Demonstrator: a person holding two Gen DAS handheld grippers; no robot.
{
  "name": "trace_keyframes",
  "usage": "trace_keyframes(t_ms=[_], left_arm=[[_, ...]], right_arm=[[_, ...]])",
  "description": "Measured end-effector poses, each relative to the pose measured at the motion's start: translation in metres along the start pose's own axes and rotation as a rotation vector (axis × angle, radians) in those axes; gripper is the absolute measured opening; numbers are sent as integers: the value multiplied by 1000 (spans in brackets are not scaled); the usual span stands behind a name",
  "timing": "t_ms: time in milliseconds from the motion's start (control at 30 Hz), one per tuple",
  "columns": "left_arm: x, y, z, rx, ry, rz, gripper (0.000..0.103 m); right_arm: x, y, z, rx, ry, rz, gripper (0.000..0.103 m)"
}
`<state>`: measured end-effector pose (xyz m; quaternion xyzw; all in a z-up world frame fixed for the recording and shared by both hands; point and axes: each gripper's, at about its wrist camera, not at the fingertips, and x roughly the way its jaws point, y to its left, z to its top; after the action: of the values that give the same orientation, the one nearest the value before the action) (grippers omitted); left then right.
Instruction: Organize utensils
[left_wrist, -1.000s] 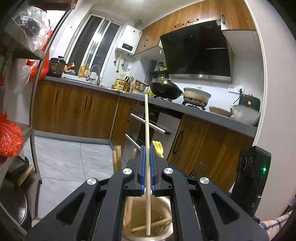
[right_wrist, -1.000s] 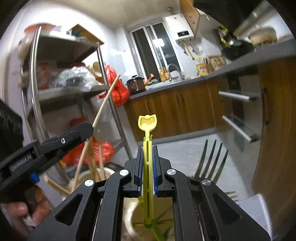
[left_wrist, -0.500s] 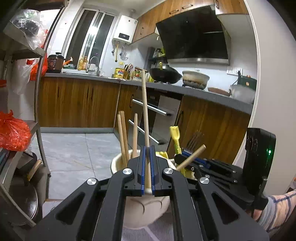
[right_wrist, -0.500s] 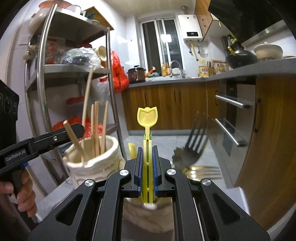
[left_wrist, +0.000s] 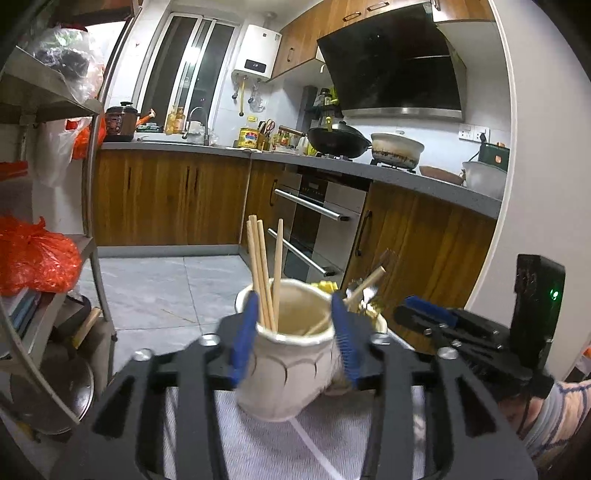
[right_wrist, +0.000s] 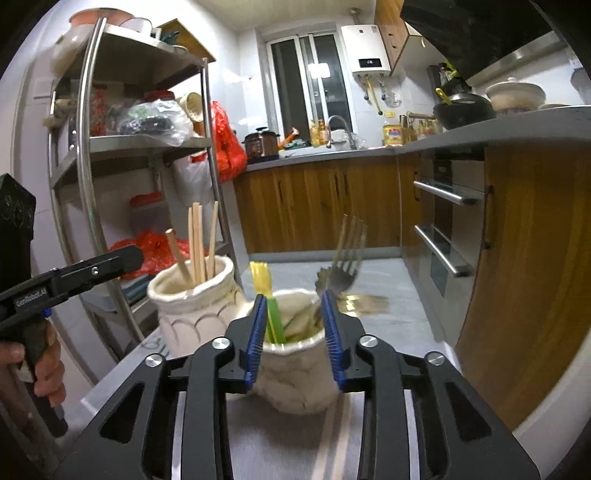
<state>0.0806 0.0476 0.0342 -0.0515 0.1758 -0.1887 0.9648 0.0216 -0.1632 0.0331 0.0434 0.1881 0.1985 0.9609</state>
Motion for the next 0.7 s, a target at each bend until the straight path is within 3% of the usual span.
trace_keyframes(t_ms=[67,233,333,433,700], left_arm=[[-7,-3,-5,15,12,23,58],[-23,-13,-24,57,48,63,78],[-29,-19,-38,92,54,94,90],[-32,-21,-52,108,69,114,96],[-33,-19,-69,122,78,155,97]], right_arm=[[-9,0,-4,-9,20,-1,45],[-28,2,-17,-64,53,-20,81],[-35,4,-23,-93,60,-31,93],[-40,6,-31,-132,62,-39,96],[-42,4,-36,-137,49,-43,98]])
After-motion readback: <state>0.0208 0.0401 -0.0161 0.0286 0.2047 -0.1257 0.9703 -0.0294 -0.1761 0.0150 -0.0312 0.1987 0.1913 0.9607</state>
